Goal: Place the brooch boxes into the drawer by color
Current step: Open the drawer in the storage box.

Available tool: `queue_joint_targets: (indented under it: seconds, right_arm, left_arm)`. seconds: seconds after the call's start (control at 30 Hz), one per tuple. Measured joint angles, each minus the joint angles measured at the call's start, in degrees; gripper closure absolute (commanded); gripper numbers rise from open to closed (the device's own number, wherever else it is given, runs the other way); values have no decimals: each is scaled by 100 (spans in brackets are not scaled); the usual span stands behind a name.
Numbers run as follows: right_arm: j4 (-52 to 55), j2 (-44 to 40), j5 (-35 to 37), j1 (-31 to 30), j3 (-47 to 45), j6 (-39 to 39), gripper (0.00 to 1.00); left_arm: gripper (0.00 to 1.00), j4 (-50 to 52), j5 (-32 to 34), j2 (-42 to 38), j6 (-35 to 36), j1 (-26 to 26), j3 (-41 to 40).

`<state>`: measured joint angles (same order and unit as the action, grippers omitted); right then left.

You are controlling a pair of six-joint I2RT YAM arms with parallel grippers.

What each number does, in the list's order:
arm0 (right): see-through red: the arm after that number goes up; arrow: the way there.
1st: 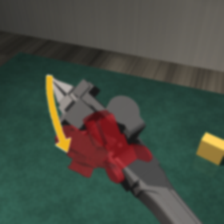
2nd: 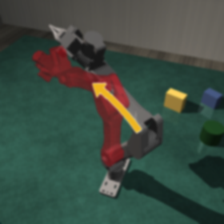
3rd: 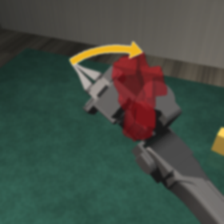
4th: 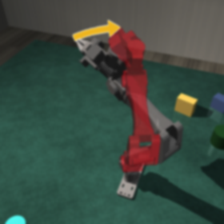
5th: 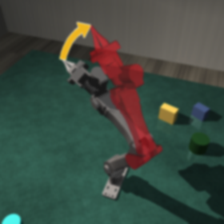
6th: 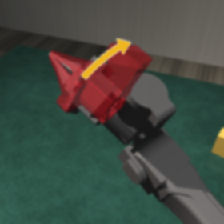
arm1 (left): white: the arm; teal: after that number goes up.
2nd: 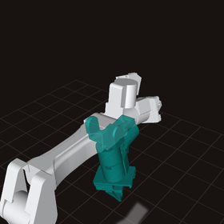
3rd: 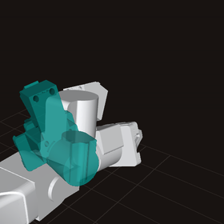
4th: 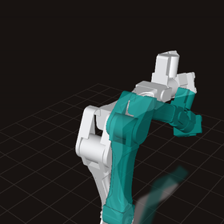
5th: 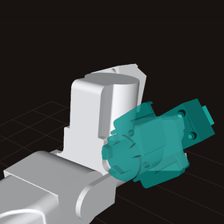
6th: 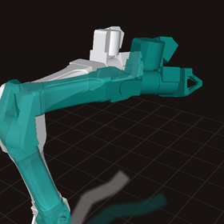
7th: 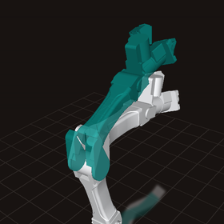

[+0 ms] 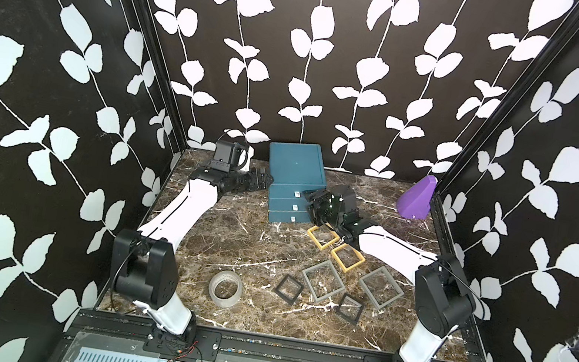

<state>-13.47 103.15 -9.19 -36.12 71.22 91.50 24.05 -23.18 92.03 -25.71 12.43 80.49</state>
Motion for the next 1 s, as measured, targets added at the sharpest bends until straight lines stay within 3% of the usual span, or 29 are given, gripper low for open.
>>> queue_joint_targets:
  seconds: [0.53, 1.0]
  right_arm:
    - [-752, 302, 337, -157, 50, 310, 54]
    - [-1200, 92, 553, -280, -44, 426, 58]
  left_arm:
    - [41, -166, -289, 177, -7, 90, 116]
    - [43, -166, -293, 177, 2, 142, 116]
